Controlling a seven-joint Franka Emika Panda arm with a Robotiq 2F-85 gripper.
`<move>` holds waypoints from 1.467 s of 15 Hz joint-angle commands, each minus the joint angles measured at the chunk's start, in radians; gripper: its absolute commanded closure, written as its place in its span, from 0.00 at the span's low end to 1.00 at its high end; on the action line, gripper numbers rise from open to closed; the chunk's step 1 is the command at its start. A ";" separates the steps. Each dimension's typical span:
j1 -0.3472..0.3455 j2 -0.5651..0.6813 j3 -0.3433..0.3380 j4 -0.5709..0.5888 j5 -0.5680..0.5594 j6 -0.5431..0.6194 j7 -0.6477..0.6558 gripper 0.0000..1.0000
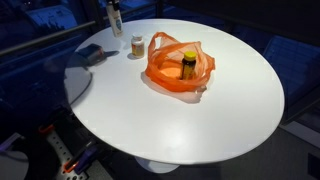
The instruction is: Pick up the longer white container and put it in the orange plastic
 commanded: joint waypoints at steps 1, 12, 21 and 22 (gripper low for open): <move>-0.032 -0.075 -0.021 0.023 0.006 -0.056 -0.013 0.89; -0.185 -0.116 -0.115 0.071 -0.041 -0.055 0.032 0.89; -0.256 -0.088 -0.174 0.032 -0.061 -0.017 0.062 0.89; -0.258 -0.080 -0.179 0.024 -0.057 -0.010 0.066 0.89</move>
